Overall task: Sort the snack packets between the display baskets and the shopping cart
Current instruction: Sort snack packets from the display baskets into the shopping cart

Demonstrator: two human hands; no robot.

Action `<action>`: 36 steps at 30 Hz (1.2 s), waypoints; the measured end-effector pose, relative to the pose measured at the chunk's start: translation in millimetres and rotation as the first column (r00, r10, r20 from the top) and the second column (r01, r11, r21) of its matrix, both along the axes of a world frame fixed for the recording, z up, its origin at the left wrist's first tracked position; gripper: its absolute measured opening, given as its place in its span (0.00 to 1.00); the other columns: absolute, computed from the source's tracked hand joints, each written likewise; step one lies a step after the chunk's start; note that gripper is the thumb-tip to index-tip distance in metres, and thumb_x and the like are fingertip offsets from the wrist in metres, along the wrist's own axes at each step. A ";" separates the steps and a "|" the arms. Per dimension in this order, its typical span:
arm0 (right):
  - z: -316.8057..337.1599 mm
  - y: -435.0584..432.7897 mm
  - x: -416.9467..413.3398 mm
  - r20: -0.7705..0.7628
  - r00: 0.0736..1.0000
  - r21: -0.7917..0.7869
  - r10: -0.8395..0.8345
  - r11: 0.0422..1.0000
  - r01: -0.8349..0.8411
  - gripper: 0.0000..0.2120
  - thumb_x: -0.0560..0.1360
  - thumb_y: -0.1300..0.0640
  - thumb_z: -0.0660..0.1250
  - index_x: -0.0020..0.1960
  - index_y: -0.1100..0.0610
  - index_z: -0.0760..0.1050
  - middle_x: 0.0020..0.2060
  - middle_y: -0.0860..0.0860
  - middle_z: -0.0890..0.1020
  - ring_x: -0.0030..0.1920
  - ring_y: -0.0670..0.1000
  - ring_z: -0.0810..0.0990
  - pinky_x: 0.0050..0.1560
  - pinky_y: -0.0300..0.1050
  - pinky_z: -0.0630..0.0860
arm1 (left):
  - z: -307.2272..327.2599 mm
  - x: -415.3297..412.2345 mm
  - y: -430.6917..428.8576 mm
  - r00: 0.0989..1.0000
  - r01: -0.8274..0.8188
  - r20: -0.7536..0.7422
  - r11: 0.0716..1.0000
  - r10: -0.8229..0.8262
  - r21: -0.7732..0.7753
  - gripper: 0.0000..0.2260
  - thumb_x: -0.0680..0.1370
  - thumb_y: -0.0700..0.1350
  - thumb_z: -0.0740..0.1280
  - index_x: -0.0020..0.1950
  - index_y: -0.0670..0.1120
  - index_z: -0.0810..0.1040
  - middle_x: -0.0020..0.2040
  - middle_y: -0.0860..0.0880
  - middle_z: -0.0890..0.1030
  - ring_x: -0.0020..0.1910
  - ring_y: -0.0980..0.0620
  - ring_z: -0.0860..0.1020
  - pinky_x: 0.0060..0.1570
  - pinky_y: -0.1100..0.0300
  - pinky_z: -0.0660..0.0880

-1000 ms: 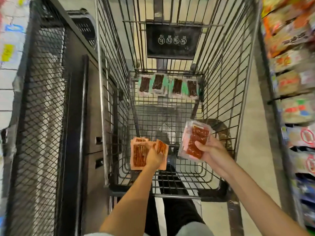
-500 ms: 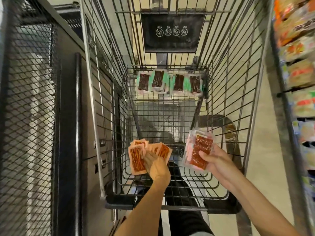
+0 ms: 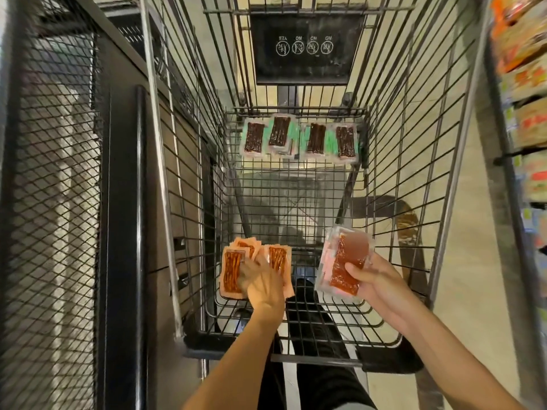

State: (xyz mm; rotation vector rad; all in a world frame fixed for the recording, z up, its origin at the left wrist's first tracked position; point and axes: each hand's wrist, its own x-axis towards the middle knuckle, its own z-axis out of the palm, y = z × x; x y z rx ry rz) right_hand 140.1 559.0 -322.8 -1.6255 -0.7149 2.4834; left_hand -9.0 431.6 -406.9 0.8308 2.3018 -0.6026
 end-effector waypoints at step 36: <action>-11.7 -2.1 -3.2 0.032 0.995 0.024 0.089 0.996 -0.090 0.22 0.72 0.68 0.65 0.64 0.54 0.71 0.55 0.55 0.83 0.56 0.54 0.81 0.57 0.54 0.76 | -28.6 -12.8 2.2 0.947 0.312 -0.045 0.945 -0.317 -0.097 0.42 0.76 0.61 0.65 0.75 0.37 0.47 0.73 0.33 0.57 0.69 0.39 0.65 0.62 0.49 0.70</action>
